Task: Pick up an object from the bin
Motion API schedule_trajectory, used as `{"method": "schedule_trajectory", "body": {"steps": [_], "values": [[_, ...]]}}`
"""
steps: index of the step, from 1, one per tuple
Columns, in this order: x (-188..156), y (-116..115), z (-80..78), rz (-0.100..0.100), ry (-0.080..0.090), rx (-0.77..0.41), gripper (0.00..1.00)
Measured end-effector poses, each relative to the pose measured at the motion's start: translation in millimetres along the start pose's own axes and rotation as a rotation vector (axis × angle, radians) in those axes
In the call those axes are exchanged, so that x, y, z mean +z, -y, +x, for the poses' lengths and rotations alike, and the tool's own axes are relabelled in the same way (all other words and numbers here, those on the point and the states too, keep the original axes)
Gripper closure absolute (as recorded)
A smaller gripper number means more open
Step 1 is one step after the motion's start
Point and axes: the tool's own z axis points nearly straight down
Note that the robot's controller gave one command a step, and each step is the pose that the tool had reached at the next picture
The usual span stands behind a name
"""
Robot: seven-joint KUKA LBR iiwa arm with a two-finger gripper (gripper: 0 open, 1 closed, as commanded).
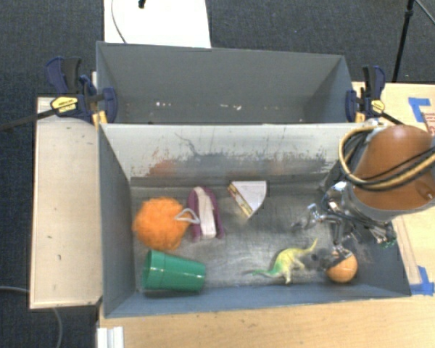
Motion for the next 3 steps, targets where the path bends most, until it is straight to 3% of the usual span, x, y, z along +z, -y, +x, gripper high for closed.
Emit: {"method": "schedule_trajectory", "body": {"steps": [1, 2, 3], "values": [[0.2, 7.9, 4.4, 0.014, -0.006, 0.001, 1.0], [0.3, 0.1, 0.4, 0.0, -0.001, -0.002, 0.0], [0.8, -0.1, 0.9, -0.001, -0.002, -0.003, 0.0]]}}
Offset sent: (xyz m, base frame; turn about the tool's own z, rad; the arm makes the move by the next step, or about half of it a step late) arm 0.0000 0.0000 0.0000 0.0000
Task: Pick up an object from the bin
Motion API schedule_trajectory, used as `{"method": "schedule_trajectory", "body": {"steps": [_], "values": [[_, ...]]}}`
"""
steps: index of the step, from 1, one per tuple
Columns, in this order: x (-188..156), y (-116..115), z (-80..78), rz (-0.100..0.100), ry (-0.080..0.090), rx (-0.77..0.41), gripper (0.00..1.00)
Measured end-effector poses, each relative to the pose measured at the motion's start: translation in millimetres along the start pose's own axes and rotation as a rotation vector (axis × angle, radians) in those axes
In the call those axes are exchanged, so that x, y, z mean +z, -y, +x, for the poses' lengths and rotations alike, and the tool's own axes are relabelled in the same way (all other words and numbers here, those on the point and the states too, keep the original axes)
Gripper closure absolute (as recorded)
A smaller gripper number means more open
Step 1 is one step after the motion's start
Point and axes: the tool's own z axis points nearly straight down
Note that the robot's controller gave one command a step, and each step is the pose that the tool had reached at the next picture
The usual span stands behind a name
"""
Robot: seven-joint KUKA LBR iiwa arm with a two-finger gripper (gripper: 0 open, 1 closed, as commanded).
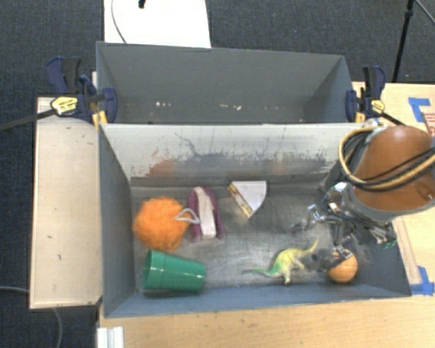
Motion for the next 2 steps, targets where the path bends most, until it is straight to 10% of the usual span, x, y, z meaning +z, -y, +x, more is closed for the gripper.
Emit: {"method": "schedule_trajectory", "body": {"steps": [2], "values": [[21, -62, -8.4, 0.023, -0.001, 0.15, 0.0]]}}
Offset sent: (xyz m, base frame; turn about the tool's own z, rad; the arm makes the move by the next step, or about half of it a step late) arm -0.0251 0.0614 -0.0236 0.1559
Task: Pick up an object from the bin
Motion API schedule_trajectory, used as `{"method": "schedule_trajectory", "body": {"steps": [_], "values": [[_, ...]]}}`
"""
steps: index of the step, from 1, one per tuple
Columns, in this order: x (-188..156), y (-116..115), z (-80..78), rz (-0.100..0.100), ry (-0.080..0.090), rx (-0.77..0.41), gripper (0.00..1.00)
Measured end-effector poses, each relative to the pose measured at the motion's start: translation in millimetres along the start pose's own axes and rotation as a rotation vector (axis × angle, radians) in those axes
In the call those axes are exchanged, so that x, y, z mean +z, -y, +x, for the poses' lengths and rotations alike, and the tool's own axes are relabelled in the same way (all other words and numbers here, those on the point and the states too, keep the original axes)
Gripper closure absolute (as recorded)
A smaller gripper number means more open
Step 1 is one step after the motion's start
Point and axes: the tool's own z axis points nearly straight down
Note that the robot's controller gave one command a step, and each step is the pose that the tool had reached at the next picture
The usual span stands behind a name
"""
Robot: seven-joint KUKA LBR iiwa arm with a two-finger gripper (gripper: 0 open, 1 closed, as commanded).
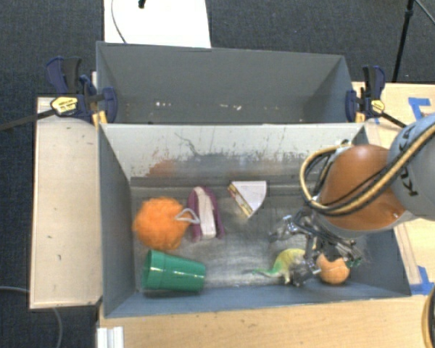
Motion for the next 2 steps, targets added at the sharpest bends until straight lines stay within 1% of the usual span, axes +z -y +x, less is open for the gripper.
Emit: {"method": "schedule_trajectory", "body": {"steps": [1, 2], "values": [[-17.4, -22.5, -7.3, 0.002, -0.003, 0.444, 1.0], [-17.4, -22.4, -7.2, 0.002, -0.003, 0.443, 1.0]]}}
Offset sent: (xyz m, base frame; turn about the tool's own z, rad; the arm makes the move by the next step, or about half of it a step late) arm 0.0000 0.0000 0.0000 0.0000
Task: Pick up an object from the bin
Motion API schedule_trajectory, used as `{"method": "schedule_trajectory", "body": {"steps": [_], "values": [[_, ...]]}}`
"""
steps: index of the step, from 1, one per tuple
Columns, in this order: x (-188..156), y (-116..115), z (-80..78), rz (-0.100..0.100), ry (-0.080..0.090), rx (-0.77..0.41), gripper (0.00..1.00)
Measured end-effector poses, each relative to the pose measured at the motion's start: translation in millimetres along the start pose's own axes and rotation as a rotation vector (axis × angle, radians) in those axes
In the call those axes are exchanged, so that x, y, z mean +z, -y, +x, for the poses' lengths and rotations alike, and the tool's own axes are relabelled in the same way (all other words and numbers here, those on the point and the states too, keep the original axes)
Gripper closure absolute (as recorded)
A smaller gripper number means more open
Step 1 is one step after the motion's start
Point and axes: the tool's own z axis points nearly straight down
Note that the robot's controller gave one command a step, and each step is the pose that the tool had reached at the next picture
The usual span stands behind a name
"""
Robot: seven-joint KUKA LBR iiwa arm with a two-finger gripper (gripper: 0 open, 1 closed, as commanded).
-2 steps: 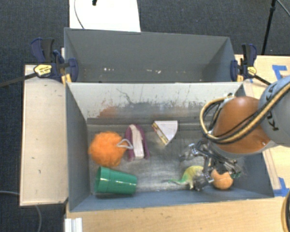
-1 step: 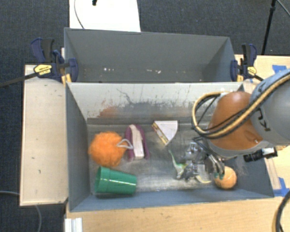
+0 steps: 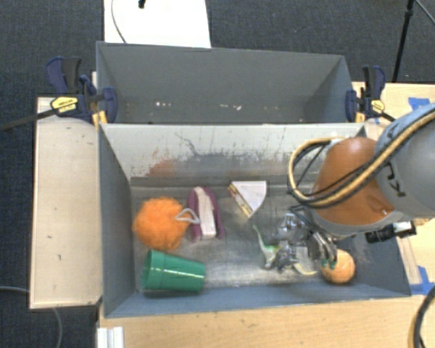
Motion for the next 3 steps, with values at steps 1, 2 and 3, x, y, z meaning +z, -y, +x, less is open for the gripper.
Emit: {"method": "schedule_trajectory", "body": {"steps": [1, 2, 3], "values": [[-31, -21, -0.6, 0.002, -0.009, -0.059, 1.0], [-90, -34, -16.7, 0.0, -0.006, -0.071, 1.0], [-166, -37, -18.8, 0.0, -0.005, -0.02, 1.0]]}}
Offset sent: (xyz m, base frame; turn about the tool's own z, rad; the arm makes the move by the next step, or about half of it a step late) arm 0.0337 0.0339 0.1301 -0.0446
